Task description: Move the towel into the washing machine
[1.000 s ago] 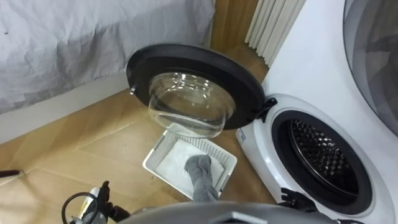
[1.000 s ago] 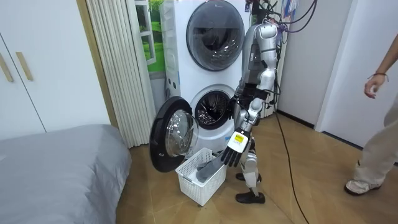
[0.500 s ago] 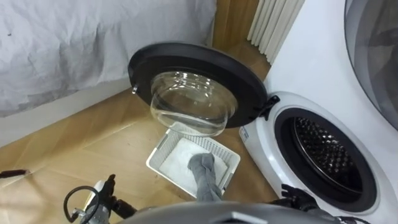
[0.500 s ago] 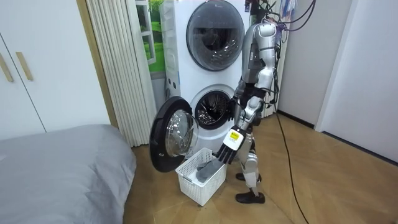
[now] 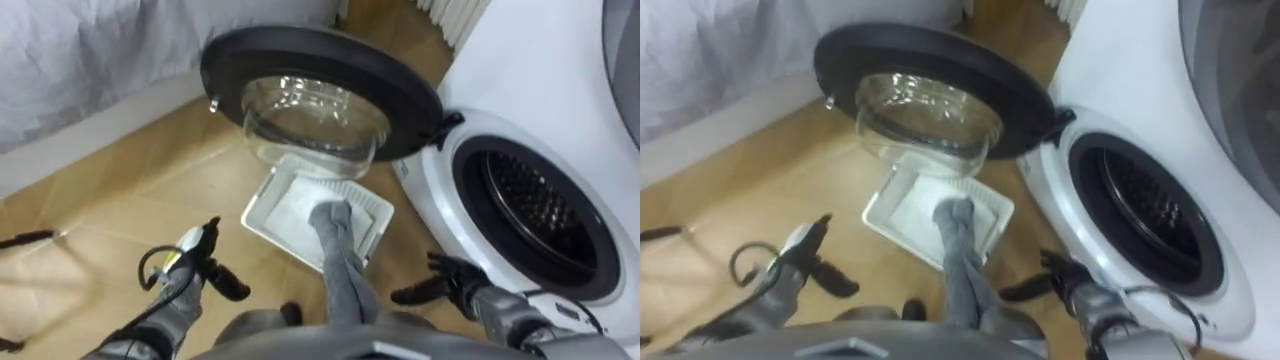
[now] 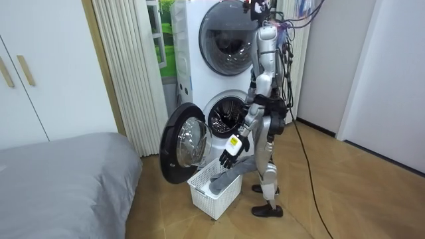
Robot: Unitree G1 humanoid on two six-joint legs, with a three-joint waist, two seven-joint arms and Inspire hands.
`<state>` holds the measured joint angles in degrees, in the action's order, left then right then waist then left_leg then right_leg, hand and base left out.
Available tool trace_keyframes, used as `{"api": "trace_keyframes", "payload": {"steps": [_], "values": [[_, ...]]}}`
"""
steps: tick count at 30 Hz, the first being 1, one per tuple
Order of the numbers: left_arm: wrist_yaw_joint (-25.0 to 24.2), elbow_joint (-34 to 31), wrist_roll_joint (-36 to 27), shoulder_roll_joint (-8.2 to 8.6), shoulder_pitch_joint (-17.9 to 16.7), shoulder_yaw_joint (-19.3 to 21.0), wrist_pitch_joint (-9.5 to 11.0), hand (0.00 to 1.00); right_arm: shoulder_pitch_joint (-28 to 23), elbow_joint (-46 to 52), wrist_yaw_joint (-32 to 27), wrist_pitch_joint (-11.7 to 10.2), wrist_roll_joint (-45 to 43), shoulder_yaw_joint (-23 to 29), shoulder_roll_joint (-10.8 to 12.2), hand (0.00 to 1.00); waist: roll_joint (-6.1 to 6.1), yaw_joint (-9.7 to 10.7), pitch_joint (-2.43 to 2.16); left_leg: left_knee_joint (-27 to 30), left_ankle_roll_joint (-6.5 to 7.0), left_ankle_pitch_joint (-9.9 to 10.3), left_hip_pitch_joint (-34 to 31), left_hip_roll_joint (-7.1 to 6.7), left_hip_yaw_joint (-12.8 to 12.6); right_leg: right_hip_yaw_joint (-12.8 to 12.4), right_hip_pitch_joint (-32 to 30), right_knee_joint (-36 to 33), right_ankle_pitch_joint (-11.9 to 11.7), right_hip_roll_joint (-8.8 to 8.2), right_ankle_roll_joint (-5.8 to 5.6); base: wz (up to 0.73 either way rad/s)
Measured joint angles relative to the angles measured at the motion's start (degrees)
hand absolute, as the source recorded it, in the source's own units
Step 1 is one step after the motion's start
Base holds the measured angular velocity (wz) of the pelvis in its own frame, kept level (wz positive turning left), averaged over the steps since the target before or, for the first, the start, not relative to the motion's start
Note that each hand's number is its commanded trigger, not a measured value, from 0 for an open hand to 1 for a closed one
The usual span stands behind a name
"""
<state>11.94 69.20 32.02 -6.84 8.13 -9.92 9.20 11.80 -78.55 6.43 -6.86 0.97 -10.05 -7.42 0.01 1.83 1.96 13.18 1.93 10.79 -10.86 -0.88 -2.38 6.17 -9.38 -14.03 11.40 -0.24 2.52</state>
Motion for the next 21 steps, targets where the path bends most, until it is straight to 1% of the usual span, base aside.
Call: {"api": "trace_keyframes", "payload": {"steps": [1,2,3,4,5,6,7,8,10,11,12,13,14,15,16,17,18,19,20,21], "values": [[0.5,0.2,0.2,0.02,1.4,-0.7,0.1,0.0,1.1,-0.2,0.0,0.0,-0.7,0.0,0.4,0.0,0.0,0.4,0.29,0.8,0.0,0.0,-1.8,0.15,0.1,-0.1,-2.1,-1.4,0.0,0.08,0.0,0.0],[0.8,0.2,0.2,0.03,2.0,-1.1,0.1,0.0,1.7,-0.2,0.0,-0.1,-0.9,0.0,0.5,0.0,0.14,0.4,0.53,1.2,-0.01,0.0,-2.6,0.24,0.3,0.1,-3.3,-2.3,0.0,0.12,0.0,0.0],[1.2,0.5,0.3,0.23,3.5,-2.2,0.1,0.0,2.7,-0.2,-0.1,-0.2,-1.0,-0.1,0.5,0.0,0.46,0.5,1.17,1.9,-0.03,-0.1,-4.1,0.5,0.8,0.5,-5.9,-5.2,0.0,-0.01,0.01,0.0],[1.4,0.7,0.3,0.69,4.9,-3.4,0.1,0.0,3.4,-0.2,-0.6,-0.7,-0.9,-0.2,0.4,0.0,0.97,0.6,1.59,2.6,0.0,-0.1,-5.7,0.61,1.2,1.4,-9.4,-9.3,0.1,-0.41,-0.06,-0.04],[1.5,0.8,0.3,0.81,5.6,-4.1,0.2,0.0,3.8,-0.2,-0.9,-0.9,-0.9,-0.3,0.4,0.0,1.13,0.5,1.9,2.8,0.02,-0.1,-6.3,0.62,1.2,1.9,-11.5,-11.7,0.1,-0.75,-0.12,-0.08],[1.5,1.2,1.3,0.96,7.2,-5.0,0.5,0.0,4.7,-0.2,-1.4,-1.2,-0.6,-1.2,0.5,0.0,1.04,0.5,2.36,3.9,0.03,-0.1,-8.1,0.44,1.2,2.3,-15.0,-15.5,0.3,-1.61,-0.33,-0.13],[1.5,1.8,2.8,1.05,8.9,-5.3,0.7,0.0,5.8,-0.2,-1.5,-1.2,-0.4,-1.7,0.5,0.0,0.85,0.3,2.58,5.8,0.01,-0.1,-10.9,0.09,1.0,2.6,-17.2,-17.8,0.3,-2.24,-0.32,-0.12],[1.5,1.9,3.5,1.03,9.7,-5.6,0.8,0.0,6.4,-0.2,-1.5,-1.2,-0.4,-1.8,0.6,0.0,0.83,0.3,2.67,7.0,0.0,-0.1,-12.4,0.01,0.8,2.8,-18.3,-18.1,0.3,-2.38,-0.3,-0.06],[1.6,1.8,5.8,0.95,12.3,-6.1,0.8,0.0,8.0,0.5,-1.7,-1.2,-0.6,-2.3,0.6,0.0,0.7,0.4,2.82,10.9,-0.01,-0.1,-18.4,0.06,-0.3,3.1,-23.0,-20.0,0.3,-2.78,-0.3,0.07],[1.6,1.7,6.5,0.9,13.1,-6.2,0.8,0.0,8.5,0.7,-1.8,-1.2,-0.6,-2.3,0.6,0.0,0.64,0.6,2.86,11.6,0.01,-0.1,-19.7,0.09,-0.7,3.0,-24.3,-20.6,0.3,-2.87,-0.3,0.18],[1.9,1.6,8.0,0.77,15.1,-6.6,0.8,0.0,9.4,0.9,-2.0,-1.2,-0.5,-2.6,0.5,0.0,0.61,0.8,2.96,13.4,0.02,-0.1,-23.0,0.22,-0.7,2.5,-27.1,-21.6,0.3,-2.76,-0.3,0.15],[2.5,1.6,9.0,0.55,16.4,-7.7,0.8,0.0,10.5,1.2,-2.1,-1.2,-0.1,-3.1,0.5,0.0,0.29,0.8,3.35,15.6,0.15,0.0,-26.0,0.22,-0.6,2.4,-30.7,-24.6,0.3,-3.18,-0.3,0.12],[2.9,1.5,9.4,0.42,17.5,-8.5,0.7,0.0,11.1,1.3,-2.2,-1.3,0.6,-3.8,0.4,0.0,0.08,0.8,3.53,16.8,0.17,0.2,-27.4,0.13,-0.6,2.4,-32.6,-26.9,0.3,-3.58,-0.3,0.08],[3.6,1.1,10.8,0.24,18.6,-9.9,0.7,0.0,11.8,2.0,-2.6,-1.3,2.0,-5.1,0.4,0.0,0.09,0.9,3.67,19.8,0.36,1.1,-30.5,0.16,-0.5,2.3,-36.2,-30.8,0.3,-4.01,-0.29,0.09],[4.4,0.5,11.7,0.11,19.6,-11.6,0.7,0.0,12.0,3.2,-3.1,-1.6,3.4,-6.2,0.4,0.0,0.14,0.9,3.8,23.8,0.3,2.0,-33.9,0.27,-0.3,1.6,-39.6,-34.0,0.3,-4.07,-0.29,0.08],[4.8,0.2,12.3,0.11,20.1,-12.1,0.7,0.0,12.3,3.6,-3.3,-1.9,3.8,-6.7,0.4,0.0,0.34,0.9,3.94,25.8,0.16,2.3,-35.7,0.47,-0.4,1.4,-40.9,-35.1,0.3,-3.97,-0.28,-0.04],[5.6,-0.2,12.6,0.11,21.1,-13.1,0.7,0.0,13.3,4.1,-3.3,-2.0,4.2,-7.4,0.4,0.0,0.67,0.9,4.24,29.1,-0.17,2.6,-39.1,1.26,-1.1,1.5,-42.9,-35.7,0.7,-3.52,0.23,-0.14],[6.2,-0.4,12.6,0.11,22.2,-13.5,0.7,0.0,14.1,5.1,-3.3,-2.0,4.4,-8.3,0.3,0.0,0.63,1.2,4.27,31.3,-0.26,2.6,-42.2,1.88,-2.3,1.5,-45.0,-36.2,1.5,-3.42,0.91,-0.17],[6.5,-0.3,12.7,0.1,22.8,-13.7,0.7,0.0,14.5,5.5,-3.2,-2.2,4.6,-8.8,0.3,0.0,0.62,1.3,4.28,32.1,-0.28,2.7,-43.7,2.13,-2.7,1.5,-46.2,-36.7,1.9,-3.36,1.22,-0.16],[6.8,-0.3,12.7,-0.04,24.2,-14.7,0.7,0.0,15.5,5.9,-3.2,-2.3,5.4,-9.5,0.3,0.0,0.61,1.8,4.29,33.8,-0.11,3.0,-46.6,2.59,-3.5,1.5,-48.4,-37.1,2.7,-3.24,1.8,-0.16]]}}
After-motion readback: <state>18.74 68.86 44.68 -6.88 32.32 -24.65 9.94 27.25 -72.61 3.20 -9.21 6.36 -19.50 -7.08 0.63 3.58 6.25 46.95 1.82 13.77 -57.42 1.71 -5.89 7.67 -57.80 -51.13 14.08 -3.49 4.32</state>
